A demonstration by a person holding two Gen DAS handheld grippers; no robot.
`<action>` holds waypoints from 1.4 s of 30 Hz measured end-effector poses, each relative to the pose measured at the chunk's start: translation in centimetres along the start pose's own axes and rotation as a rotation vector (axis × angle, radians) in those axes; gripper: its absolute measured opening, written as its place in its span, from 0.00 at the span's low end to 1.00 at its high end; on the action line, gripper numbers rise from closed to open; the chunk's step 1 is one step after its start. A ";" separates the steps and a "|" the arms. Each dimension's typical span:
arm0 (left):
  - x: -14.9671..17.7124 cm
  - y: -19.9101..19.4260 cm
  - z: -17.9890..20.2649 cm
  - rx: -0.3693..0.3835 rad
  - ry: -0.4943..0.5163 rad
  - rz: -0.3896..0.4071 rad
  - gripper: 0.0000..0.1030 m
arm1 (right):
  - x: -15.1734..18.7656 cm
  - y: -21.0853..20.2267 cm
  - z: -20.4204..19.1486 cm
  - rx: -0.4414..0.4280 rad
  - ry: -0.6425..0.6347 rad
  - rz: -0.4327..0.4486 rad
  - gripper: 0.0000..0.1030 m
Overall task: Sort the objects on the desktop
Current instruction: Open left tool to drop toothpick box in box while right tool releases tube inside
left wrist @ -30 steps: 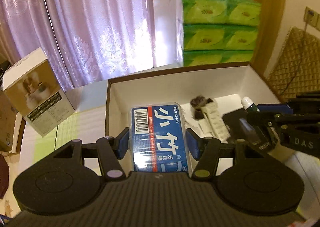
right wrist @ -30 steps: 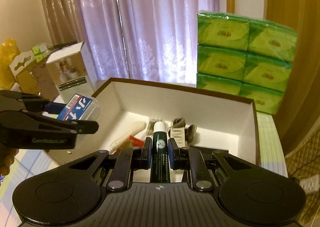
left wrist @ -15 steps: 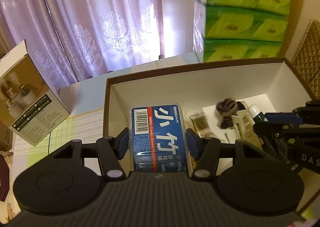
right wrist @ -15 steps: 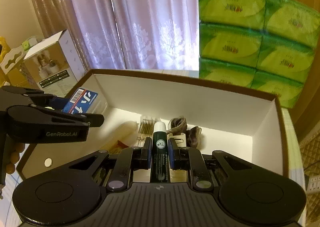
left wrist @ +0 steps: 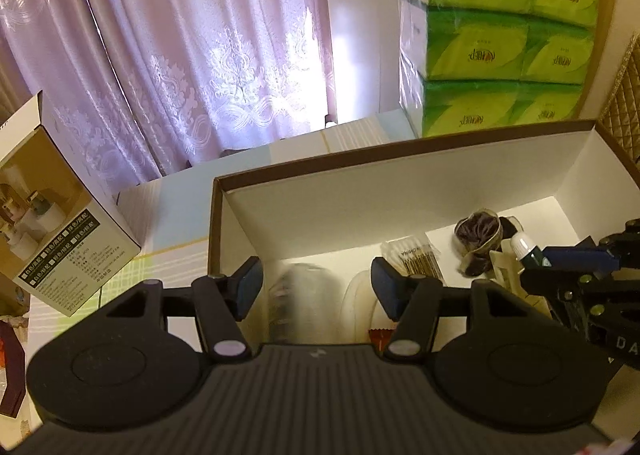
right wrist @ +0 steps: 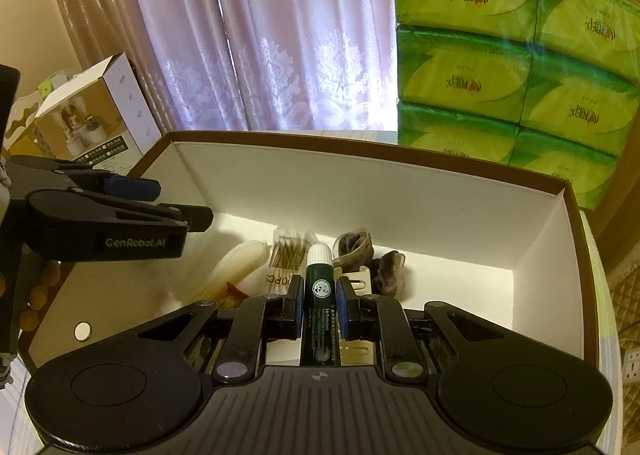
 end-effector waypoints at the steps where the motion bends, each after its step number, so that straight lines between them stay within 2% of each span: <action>1: 0.0 -0.1 -0.1 -0.002 -0.001 0.002 0.55 | 0.0 0.0 0.0 -0.001 0.001 0.000 0.13; 4: 0.0 -0.3 -0.4 -0.008 -0.006 0.005 0.57 | -0.1 0.1 -0.2 -0.003 -0.001 0.000 0.13; 18: 0.0 -1.6 -0.8 -0.011 -0.001 0.025 0.57 | -0.6 0.6 -0.7 -0.007 -0.001 0.011 0.13; 22: 0.0 -1.9 -0.8 -0.012 -0.003 0.027 0.58 | -0.8 0.5 -0.8 -0.007 -0.013 0.036 0.13; 25: 0.1 -2.3 -0.9 -0.010 -0.014 0.027 0.62 | -1.0 0.2 -1.0 -0.024 -0.024 0.068 0.15; 27: 0.1 -2.6 -1.1 -0.002 -0.024 0.027 0.64 | -1.0 0.0 -1.0 -0.017 -0.029 0.083 0.24; 29: 0.2 -3.0 -1.2 0.008 -0.042 0.028 0.65 | -0.9 -0.5 -0.9 -0.009 -0.029 0.098 0.49; 31: 0.5 -3.5 -1.4 0.020 -0.058 0.029 0.67 | -0.8 -1.1 -0.7 -0.008 -0.017 0.111 0.53; 33: 0.8 -4.1 -1.3 0.016 -0.063 0.035 0.73 | -0.5 -1.8 -0.6 -0.019 -0.006 0.111 0.58; 38: 1.4 -6.3 -1.3 0.012 -0.070 0.063 0.77 | 0.3 -3.9 -0.5 0.007 -0.018 0.139 0.85; 42: 1.8 -8.3 -1.0 0.018 -0.083 0.086 0.80 | 1.0 -5.6 -0.6 0.018 -0.017 0.157 0.96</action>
Point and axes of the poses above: each gripper's, at about its wrist camera, not at the fingertips, and y roughly the way its jaws point, z to its right, x to its underside, the point moved 5 cm from there along y, roughly the way its jaws point, and after that the axes turned 2 degrees about -z, right-handed, at the moved point
